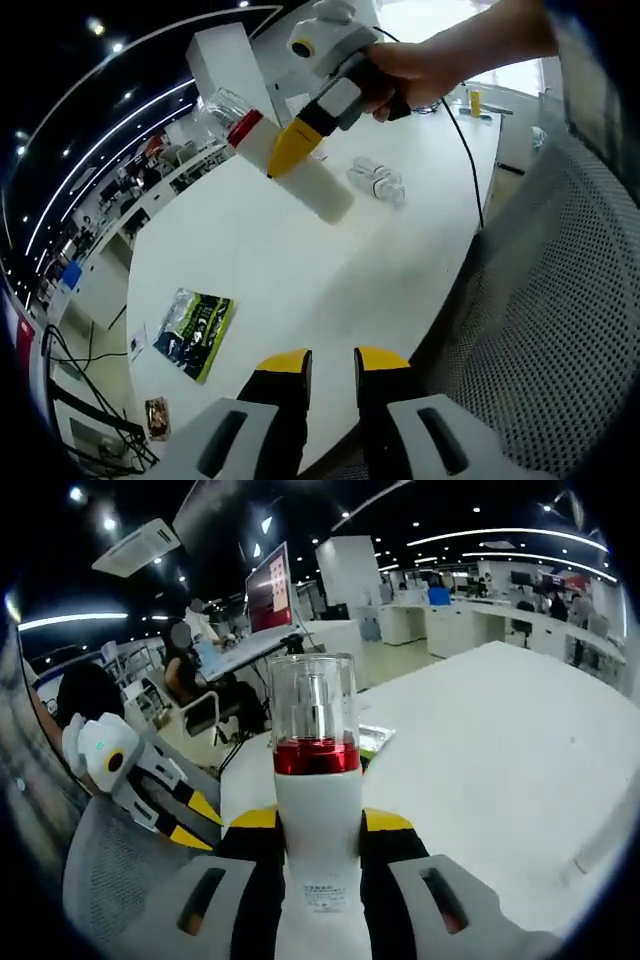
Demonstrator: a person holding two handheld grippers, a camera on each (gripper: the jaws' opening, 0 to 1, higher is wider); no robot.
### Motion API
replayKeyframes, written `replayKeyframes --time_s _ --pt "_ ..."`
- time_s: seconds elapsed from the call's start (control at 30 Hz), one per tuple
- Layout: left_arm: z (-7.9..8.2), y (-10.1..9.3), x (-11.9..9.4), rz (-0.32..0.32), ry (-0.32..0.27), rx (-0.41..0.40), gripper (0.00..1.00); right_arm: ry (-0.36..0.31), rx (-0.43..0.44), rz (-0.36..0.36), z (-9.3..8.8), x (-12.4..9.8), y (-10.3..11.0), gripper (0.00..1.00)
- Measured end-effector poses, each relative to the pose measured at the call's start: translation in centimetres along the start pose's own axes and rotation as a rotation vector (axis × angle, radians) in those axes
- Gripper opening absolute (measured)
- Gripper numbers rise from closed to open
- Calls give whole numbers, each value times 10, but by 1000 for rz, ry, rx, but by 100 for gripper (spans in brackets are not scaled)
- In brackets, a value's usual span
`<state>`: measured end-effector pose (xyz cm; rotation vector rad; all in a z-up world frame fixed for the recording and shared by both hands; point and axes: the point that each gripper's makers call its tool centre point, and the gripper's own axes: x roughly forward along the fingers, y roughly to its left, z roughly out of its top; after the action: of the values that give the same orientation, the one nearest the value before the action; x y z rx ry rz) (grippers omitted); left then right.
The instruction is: Arrange the skincare products in the storage area until every visible bottle or jar stands upright without overlapping.
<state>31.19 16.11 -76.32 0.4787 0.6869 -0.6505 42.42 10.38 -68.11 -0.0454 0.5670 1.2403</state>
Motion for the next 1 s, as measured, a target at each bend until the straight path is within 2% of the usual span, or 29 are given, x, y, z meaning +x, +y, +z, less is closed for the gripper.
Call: replayKeyframes --time_s 0.07,0.3,0.57,0.77,1.0 --pt "1 -2 0 -7 -6 -3 17 -18 34 27 5 -1 11 25" --pt "11 -9 -2 -38 -59 -45 16 -40 53 29 24 -7 32 25" --pt "33 -14 -10 -87 -174 -148 17 -41 66 6 35 -13 44 25" --pt "44 -12 -14 -94 -230 -194 22 -88 105 -11 41 -15 50 26" --pt "55 -11 -20 -103 -281 -205 27 -181 138 -26 53 -21 60 26"
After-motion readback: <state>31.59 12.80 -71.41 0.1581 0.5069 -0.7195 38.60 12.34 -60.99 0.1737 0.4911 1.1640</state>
